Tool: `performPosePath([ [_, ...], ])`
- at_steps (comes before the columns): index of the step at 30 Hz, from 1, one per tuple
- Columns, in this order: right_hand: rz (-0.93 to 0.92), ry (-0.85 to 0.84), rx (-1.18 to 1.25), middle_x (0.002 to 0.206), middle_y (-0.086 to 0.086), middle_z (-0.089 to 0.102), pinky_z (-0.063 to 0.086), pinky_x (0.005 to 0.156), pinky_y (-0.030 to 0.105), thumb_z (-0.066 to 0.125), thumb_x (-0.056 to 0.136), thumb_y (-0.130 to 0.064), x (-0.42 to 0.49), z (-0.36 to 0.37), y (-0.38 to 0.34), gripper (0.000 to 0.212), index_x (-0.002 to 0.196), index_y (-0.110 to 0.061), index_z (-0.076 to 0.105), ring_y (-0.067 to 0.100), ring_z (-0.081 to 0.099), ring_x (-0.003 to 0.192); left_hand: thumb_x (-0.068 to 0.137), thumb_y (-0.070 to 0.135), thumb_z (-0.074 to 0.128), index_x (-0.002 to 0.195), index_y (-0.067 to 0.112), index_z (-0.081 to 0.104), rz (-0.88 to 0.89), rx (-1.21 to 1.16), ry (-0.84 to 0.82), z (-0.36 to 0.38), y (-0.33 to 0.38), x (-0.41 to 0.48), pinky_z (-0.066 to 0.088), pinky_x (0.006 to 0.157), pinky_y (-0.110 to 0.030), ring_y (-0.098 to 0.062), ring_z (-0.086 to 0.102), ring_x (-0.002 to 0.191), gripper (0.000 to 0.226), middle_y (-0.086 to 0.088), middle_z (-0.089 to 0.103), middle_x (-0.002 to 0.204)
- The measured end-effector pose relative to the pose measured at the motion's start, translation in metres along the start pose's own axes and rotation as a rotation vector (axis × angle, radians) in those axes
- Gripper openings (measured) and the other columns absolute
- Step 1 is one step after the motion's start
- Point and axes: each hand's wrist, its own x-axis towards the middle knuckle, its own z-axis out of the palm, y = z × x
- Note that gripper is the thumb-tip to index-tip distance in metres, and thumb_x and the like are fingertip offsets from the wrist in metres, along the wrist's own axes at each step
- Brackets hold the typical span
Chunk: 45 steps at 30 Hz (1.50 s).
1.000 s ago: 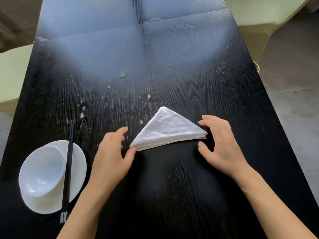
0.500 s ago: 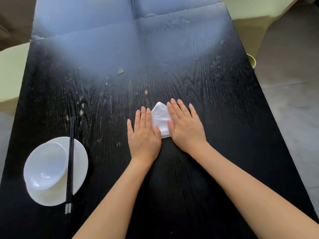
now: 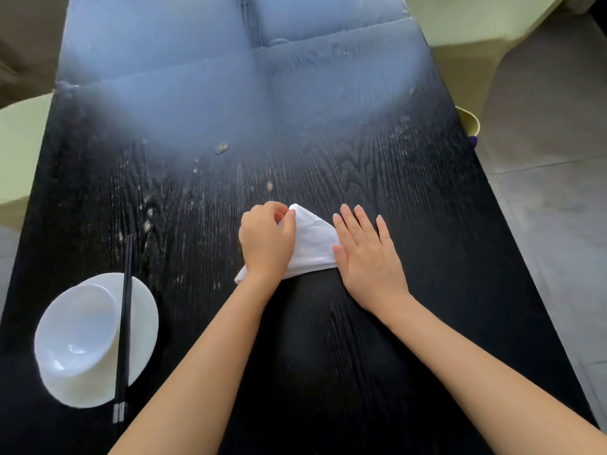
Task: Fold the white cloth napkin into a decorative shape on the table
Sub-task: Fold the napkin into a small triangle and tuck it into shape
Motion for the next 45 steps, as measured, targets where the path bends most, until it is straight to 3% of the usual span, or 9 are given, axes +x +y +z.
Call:
performPosePath([
  [5,0.001,0.004,0.010,0.150,0.008,0.034,0.023,0.114,0.050,0.020,0.096,-0.033,0.000,0.003,0.000,0.053,0.141,-0.010,0.036,0.026,0.028,0.140,0.086,0.029,0.060,0.088,0.013,0.068,-0.159,-0.075,-0.181,-0.002,0.009,0.025,0.038,0.073,-0.024,-0.015,0.056,0.084,0.018,0.001,0.066,0.087],
  [11,-0.009,0.023,0.018,0.150,0.008,0.035,0.014,0.112,0.047,0.021,0.096,-0.033,-0.001,0.004,0.002,0.052,0.141,-0.010,0.036,0.026,0.028,0.140,0.083,0.027,0.065,0.086,0.014,0.068,-0.163,-0.215,-0.073,0.001,0.007,0.020,0.038,0.063,-0.015,-0.008,0.054,0.075,0.014,0.009,0.060,0.074],
  [17,-0.012,0.027,0.028,0.150,0.008,0.034,0.014,0.112,0.047,0.021,0.096,-0.034,0.000,0.003,0.001,0.053,0.141,-0.010,0.036,0.026,0.027,0.141,0.082,0.031,0.063,0.081,0.014,0.071,-0.241,-0.169,-0.188,-0.001,0.008,0.028,0.038,0.067,-0.023,-0.012,0.055,0.074,0.018,0.005,0.063,0.075],
  [20,-0.010,0.025,0.026,0.150,0.007,0.035,0.014,0.111,0.048,0.022,0.096,-0.034,-0.001,0.003,0.001,0.053,0.141,-0.010,0.036,0.026,0.028,0.140,0.082,0.027,0.064,0.078,0.018,0.070,-0.245,-0.285,-0.162,0.003,0.005,0.027,0.042,0.069,-0.024,-0.010,0.056,0.073,0.012,0.009,0.063,0.070],
  [27,-0.014,0.024,0.035,0.150,0.007,0.035,0.014,0.112,0.048,0.023,0.096,-0.034,-0.001,0.003,0.000,0.052,0.141,-0.011,0.036,0.026,0.028,0.140,0.089,0.020,0.059,0.085,0.023,0.061,-0.092,-0.493,-0.027,0.009,0.004,0.006,0.043,0.078,-0.015,-0.006,0.057,0.090,0.006,0.015,0.061,0.096],
  [29,-0.013,0.023,0.041,0.150,0.007,0.035,0.016,0.112,0.048,0.022,0.096,-0.034,-0.001,0.003,0.000,0.052,0.141,-0.011,0.037,0.026,0.028,0.140,0.091,0.023,0.056,0.084,0.028,0.058,-0.062,-0.548,-0.109,0.006,0.000,0.004,0.044,0.073,-0.017,-0.002,0.058,0.083,0.009,0.011,0.066,0.095],
  [33,-0.014,0.009,0.037,0.151,0.007,0.034,0.016,0.113,0.048,0.021,0.097,-0.034,-0.002,0.004,0.001,0.052,0.141,-0.011,0.036,0.025,0.027,0.141,0.092,0.025,0.055,0.080,0.033,0.050,0.020,-0.505,-0.195,0.002,-0.006,0.007,0.036,0.060,-0.023,0.001,0.042,0.054,0.016,0.010,0.055,0.065],
  [40,-0.017,0.013,0.071,0.150,0.006,0.035,0.013,0.113,0.046,0.021,0.097,-0.034,-0.002,0.004,0.003,0.052,0.140,-0.012,0.037,0.025,0.026,0.141,0.088,0.014,0.061,0.099,0.035,0.054,-0.037,-0.827,-0.168,0.000,-0.009,0.005,0.043,0.072,-0.027,-0.009,0.053,0.071,0.026,0.004,0.062,0.075],
  [45,-0.025,0.037,0.165,0.150,0.004,0.035,0.009,0.115,0.044,0.025,0.095,-0.035,-0.002,0.001,0.003,0.051,0.139,-0.014,0.041,0.022,0.025,0.142,0.087,0.017,0.061,0.109,0.032,0.053,-0.013,-0.856,-0.213,-0.003,-0.009,0.003,0.045,0.078,-0.030,-0.012,0.057,0.079,0.028,0.004,0.064,0.079],
])
